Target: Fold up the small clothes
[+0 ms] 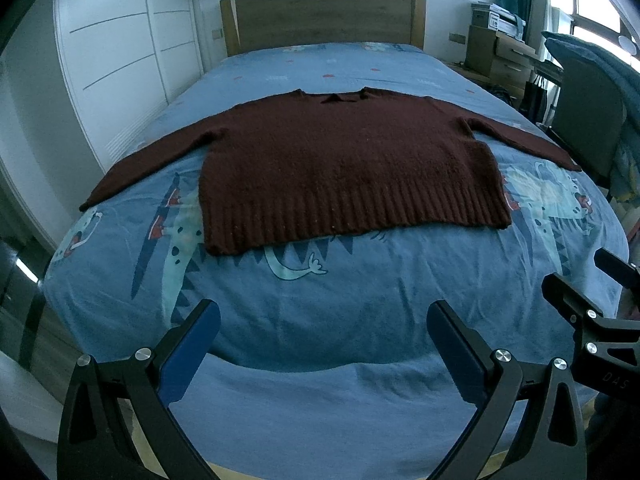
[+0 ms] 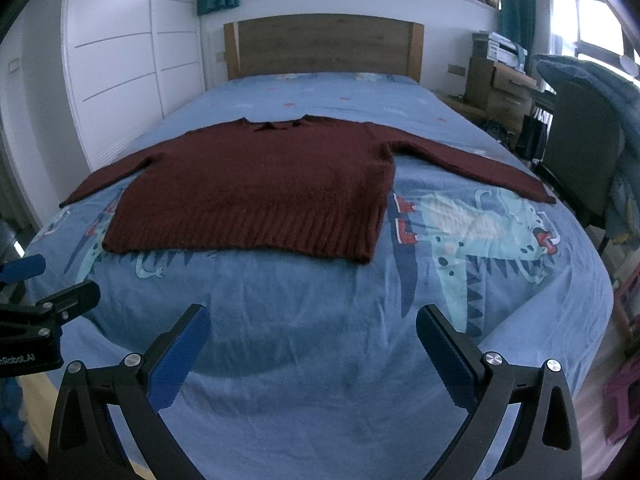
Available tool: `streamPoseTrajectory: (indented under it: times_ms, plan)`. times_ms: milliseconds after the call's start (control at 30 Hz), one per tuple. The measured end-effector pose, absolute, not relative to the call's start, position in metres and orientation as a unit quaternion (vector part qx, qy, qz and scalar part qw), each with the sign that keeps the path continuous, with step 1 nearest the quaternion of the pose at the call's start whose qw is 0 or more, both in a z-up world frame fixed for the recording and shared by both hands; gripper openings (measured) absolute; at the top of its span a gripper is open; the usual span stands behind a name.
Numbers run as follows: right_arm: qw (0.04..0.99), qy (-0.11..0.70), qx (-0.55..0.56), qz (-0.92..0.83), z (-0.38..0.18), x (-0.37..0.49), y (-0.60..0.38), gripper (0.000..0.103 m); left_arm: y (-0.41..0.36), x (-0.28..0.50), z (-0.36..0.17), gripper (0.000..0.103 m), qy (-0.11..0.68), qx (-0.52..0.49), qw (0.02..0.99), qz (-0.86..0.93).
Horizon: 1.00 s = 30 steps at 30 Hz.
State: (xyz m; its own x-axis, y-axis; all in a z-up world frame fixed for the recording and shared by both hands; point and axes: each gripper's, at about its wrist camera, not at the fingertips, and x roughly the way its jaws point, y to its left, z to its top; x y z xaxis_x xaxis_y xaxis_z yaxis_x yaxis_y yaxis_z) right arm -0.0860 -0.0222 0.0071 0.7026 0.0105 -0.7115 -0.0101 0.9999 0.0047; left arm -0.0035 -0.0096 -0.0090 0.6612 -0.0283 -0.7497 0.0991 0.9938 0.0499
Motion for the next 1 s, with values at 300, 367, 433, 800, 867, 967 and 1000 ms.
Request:
streamPoseTrajectory:
  times_ms: [300,367,433,800,867,967,1000]
  plan:
    - [0.923,0.385,0.001,0.005,0.008,-0.085,-0.022,0.103,-0.01,-0.003,-0.01,0.102,0.411,0.043,0.91,-0.034]
    - [0.923,0.386,0.003,0.006,0.007,-0.086,-0.022,0.103,-0.011,-0.003,-0.011,0.102,0.413,0.042,0.909,-0.034]
    - [0.922,0.387,0.006,0.007,0.005,-0.085,-0.022,0.103,-0.011,-0.003,-0.011,0.102,0.413,0.042,0.909,-0.034]
    - [0.92,0.39,0.029,0.005,0.007,-0.076,-0.033,0.103,-0.001,0.007,-0.005,0.102,0.413,0.028,0.91,-0.023]
    - [0.92,0.392,0.034,0.002,0.008,-0.072,-0.036,0.103,0.003,0.011,-0.002,0.102,0.41,0.025,0.912,-0.017]
    - [0.918,0.394,0.042,-0.001,0.01,-0.065,-0.042,0.103,0.005,0.017,0.002,0.102,0.41,0.026,0.912,-0.015]
    - [0.918,0.395,0.043,-0.001,0.01,-0.063,-0.042,0.103,0.005,0.019,0.004,0.102,0.41,0.025,0.912,-0.015]
